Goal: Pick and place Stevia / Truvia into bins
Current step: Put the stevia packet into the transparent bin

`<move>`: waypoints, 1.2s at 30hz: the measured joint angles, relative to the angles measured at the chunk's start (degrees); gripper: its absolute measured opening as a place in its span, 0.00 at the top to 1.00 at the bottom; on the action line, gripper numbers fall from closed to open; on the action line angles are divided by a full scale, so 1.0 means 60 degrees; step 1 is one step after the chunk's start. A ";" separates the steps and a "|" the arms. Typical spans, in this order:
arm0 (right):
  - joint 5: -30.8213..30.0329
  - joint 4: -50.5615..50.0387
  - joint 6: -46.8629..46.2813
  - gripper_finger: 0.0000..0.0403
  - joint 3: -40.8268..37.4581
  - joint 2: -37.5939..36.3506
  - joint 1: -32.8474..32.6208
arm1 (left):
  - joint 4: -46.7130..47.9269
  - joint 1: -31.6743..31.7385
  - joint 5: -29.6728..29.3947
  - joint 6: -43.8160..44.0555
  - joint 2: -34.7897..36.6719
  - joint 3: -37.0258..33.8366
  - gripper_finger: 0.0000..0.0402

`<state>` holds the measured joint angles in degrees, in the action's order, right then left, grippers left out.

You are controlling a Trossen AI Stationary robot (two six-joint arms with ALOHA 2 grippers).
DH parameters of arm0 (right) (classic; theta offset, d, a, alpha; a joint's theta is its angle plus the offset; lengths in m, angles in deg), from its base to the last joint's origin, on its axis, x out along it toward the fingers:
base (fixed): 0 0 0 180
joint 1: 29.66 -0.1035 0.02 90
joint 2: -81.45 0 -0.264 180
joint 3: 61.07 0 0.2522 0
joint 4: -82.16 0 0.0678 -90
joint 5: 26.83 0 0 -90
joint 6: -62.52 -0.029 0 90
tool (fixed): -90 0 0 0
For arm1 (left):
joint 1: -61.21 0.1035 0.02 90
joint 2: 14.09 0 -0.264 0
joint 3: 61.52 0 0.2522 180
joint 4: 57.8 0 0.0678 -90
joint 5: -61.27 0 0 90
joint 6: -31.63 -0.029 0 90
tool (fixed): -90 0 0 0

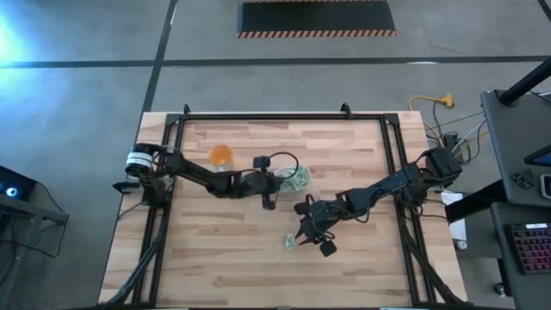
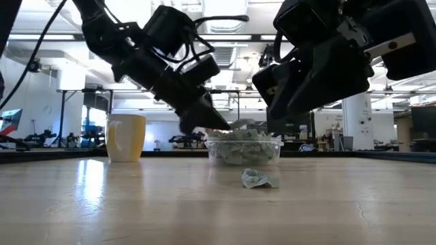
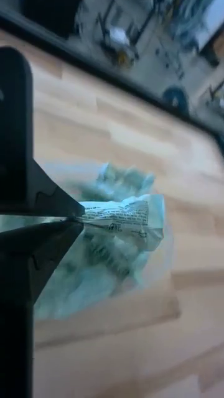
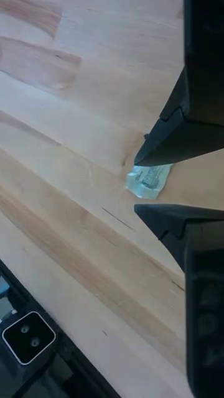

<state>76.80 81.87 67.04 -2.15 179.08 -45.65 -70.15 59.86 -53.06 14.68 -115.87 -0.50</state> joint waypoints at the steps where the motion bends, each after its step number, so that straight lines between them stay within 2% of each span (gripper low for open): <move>1: 0.0000 -0.0014 -0.0008 0.75 -0.0003 0.0000 0.0000 | 0.0111 -0.0012 0.0157 -0.0001 0.0000 -0.0012 0.98; 4: 0.0000 -0.0079 -0.0010 0.74 -0.0006 0.0000 0.0000 | 0.0242 -0.0030 0.0463 -0.0034 0.0012 -0.0014 0.89; 9: 0.0004 -0.0128 -0.0189 0.75 -0.0010 0.0000 0.0000 | 0.0293 -0.0022 0.0444 -0.0033 0.0162 -0.0014 0.67; 13: 0.0010 0.0011 -0.0012 0.76 -0.0013 0.0153 0.0000 | 0.0389 -0.0067 0.0449 0.0019 0.0601 -0.0014 0.53; 17: 0.0022 0.0868 0.0029 0.75 -0.0014 0.0639 -0.0004 | 0.0708 -0.0319 0.0483 0.0026 0.1332 -0.0105 0.43; 24: 0.0016 0.1321 0.0030 0.69 0.0157 0.1497 0.0027 | 0.2629 -0.1247 0.0517 0.0564 0.3200 -0.0182 0.38; 31: -0.0083 0.1356 0.0027 0.62 0.0245 0.1526 0.0131 | 0.2784 -0.2443 0.0516 0.0772 0.4678 -0.0648 0.38; 36: -0.0835 0.1359 0.0024 0.60 0.0249 0.1691 0.0136 | 0.2762 -0.3164 0.0508 0.0769 0.5313 -0.0840 0.38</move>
<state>71.79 90.02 67.19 -0.66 189.22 -44.83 -53.57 40.87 -50.01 19.30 -83.98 -5.54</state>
